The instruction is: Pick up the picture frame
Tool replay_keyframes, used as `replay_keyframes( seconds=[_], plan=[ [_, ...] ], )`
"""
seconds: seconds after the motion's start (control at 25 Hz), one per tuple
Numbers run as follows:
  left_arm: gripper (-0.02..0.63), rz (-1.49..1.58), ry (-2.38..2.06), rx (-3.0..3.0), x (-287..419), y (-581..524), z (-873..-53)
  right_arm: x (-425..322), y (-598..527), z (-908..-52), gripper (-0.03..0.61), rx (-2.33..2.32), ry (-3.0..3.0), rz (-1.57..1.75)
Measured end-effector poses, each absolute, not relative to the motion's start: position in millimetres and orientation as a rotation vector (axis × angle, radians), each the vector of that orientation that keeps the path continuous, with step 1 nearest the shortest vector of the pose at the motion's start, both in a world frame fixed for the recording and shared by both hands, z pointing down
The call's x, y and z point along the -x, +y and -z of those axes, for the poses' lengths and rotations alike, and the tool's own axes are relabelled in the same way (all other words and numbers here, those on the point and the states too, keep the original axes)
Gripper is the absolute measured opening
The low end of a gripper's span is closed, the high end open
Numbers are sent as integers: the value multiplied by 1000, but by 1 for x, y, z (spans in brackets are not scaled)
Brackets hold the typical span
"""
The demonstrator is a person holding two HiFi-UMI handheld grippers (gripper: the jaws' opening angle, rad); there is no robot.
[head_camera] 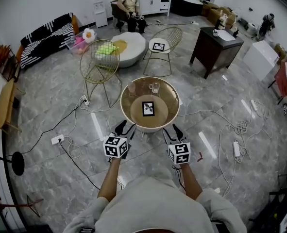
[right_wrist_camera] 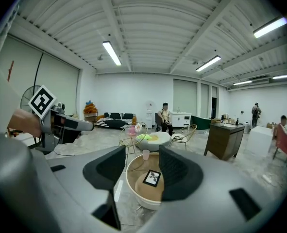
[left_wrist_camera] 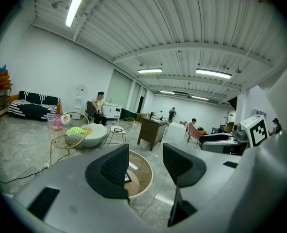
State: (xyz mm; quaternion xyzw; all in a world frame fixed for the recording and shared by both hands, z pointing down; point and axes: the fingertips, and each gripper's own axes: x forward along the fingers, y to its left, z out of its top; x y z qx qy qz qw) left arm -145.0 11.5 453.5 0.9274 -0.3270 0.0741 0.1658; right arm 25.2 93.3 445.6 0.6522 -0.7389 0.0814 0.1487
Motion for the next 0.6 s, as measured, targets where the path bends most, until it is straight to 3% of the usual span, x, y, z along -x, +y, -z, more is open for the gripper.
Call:
replay_keyframes(
  seconds=[0.6],
  plan=[
    [218, -265, -892, -2610, 125, -39, -476, -38, 40, -466, 210, -1852, -2114, -289]
  ],
)
